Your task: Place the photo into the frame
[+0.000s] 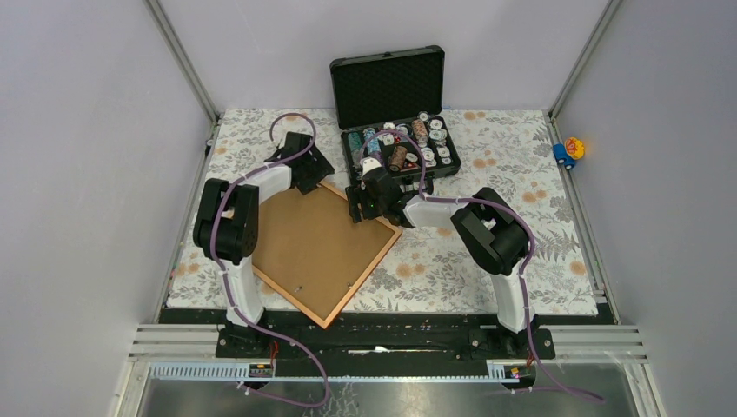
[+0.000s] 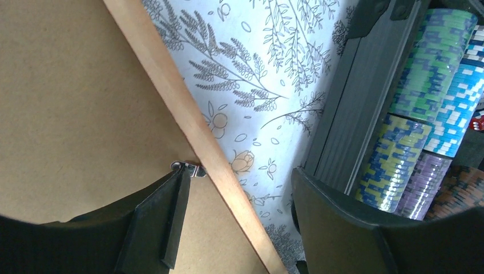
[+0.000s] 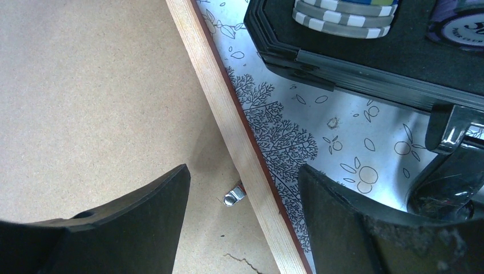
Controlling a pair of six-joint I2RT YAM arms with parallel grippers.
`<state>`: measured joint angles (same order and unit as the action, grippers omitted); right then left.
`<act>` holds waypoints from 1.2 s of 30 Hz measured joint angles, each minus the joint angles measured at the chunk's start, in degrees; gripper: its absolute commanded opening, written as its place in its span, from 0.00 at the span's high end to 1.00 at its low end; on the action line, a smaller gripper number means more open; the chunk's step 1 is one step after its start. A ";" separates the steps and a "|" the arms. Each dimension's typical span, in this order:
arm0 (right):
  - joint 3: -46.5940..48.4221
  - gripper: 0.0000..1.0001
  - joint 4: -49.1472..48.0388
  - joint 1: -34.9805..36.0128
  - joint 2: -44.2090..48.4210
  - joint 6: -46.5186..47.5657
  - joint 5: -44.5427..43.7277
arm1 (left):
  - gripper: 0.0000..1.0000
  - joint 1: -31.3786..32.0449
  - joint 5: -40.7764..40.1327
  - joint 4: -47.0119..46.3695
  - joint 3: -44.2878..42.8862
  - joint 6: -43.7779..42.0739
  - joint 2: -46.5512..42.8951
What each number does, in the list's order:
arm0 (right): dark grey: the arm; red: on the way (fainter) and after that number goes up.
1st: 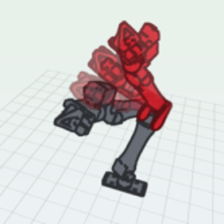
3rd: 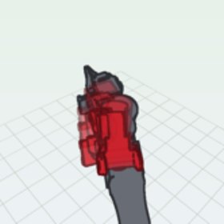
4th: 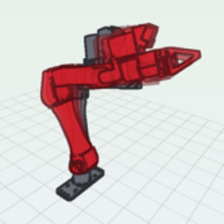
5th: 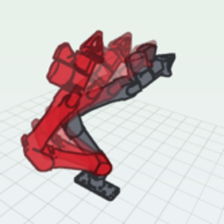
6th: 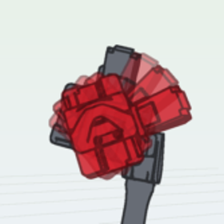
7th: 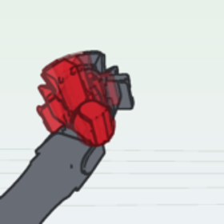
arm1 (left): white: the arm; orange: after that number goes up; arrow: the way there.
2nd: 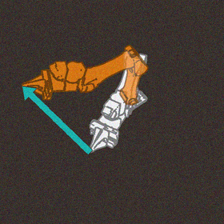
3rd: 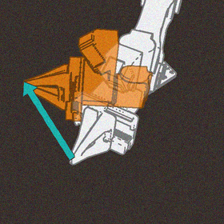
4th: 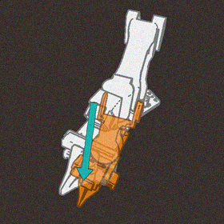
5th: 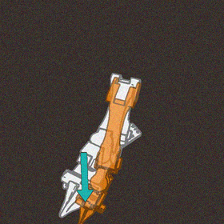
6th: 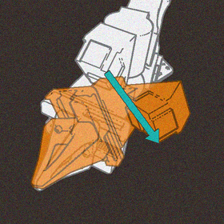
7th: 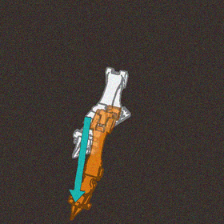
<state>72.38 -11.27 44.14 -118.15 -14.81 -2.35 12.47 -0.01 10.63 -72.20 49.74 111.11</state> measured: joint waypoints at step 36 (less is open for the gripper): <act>0.52 0.29 0.07 -0.20 -0.46 -0.04 0.09 | 0.25 0.13 -1.97 -3.69 0.55 8.20 1.22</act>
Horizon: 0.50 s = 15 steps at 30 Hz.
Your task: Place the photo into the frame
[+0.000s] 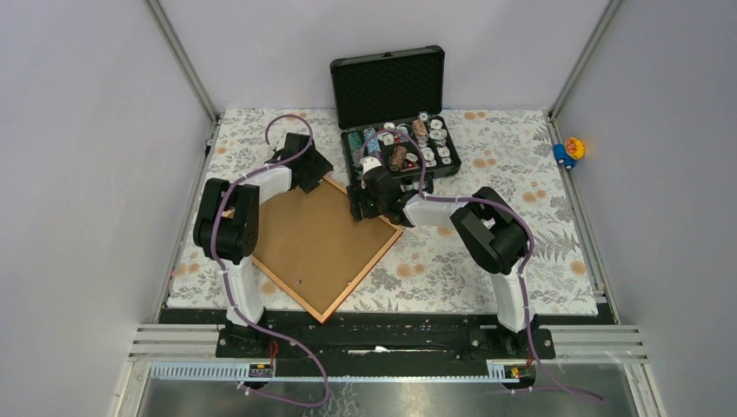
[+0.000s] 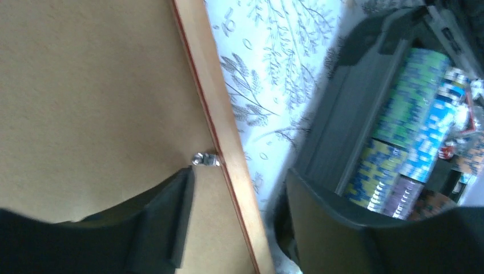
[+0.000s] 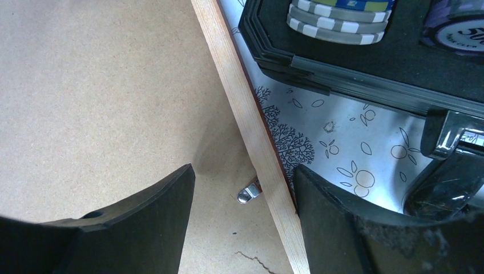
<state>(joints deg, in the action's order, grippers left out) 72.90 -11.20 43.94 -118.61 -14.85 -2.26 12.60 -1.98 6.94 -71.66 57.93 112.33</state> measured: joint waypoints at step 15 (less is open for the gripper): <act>0.00 0.33 0.17 -0.13 0.00 -0.55 -0.72 | 0.01 0.74 -1.66 23.50 18.91 -13.42 -38.75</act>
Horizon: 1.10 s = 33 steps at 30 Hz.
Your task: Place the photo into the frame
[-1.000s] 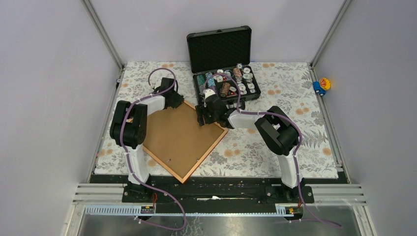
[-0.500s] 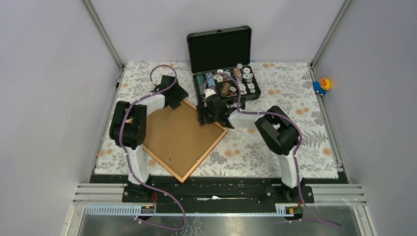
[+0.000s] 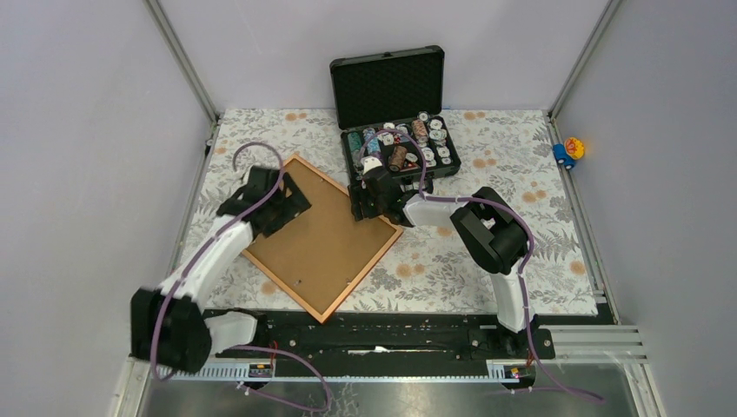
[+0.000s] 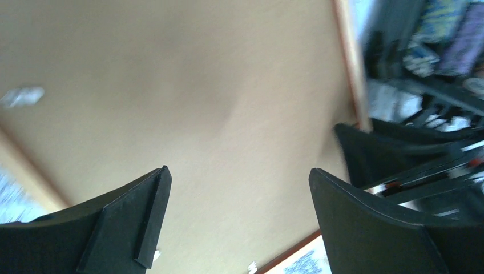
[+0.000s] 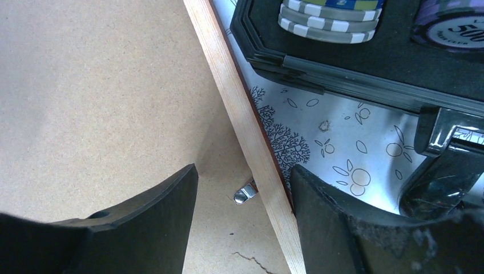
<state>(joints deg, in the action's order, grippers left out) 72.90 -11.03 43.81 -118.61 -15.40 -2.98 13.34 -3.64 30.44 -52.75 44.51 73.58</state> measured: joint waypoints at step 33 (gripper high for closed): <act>-0.11 0.40 0.02 -0.87 0.00 -0.96 0.04 | 0.10 -4.98 -17.97 14.71 5.03 14.82 11.06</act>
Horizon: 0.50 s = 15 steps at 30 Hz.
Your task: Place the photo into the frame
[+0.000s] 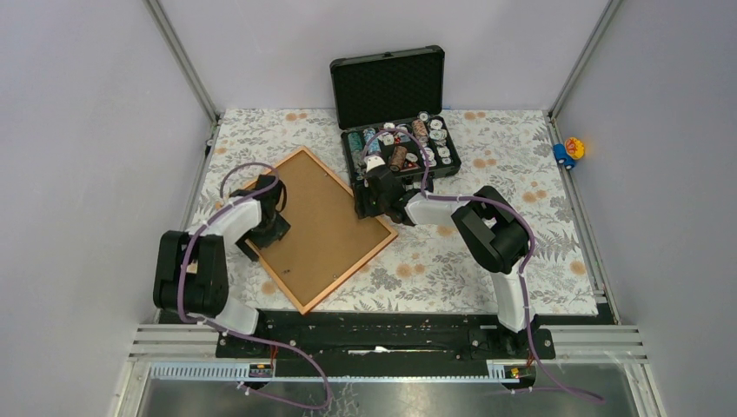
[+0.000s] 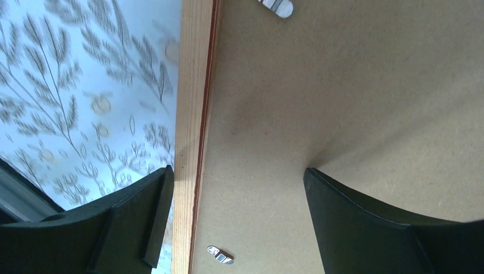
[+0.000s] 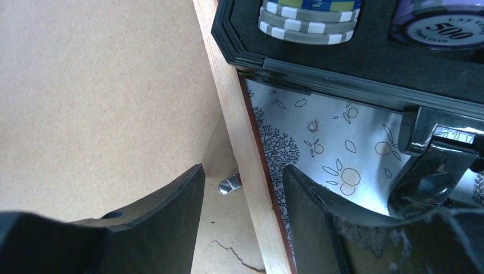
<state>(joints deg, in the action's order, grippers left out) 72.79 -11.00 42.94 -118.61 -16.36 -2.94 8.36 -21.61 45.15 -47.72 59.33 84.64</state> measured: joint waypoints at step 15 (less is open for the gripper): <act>0.00 0.41 -0.02 0.02 0.00 -0.26 1.11 | 0.09 -2.86 3.89 1.42 5.18 1.09 -15.02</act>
<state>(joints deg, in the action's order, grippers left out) 72.79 -11.03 42.96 -118.61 -16.62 -1.83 5.50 -17.72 46.57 -42.54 60.42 69.63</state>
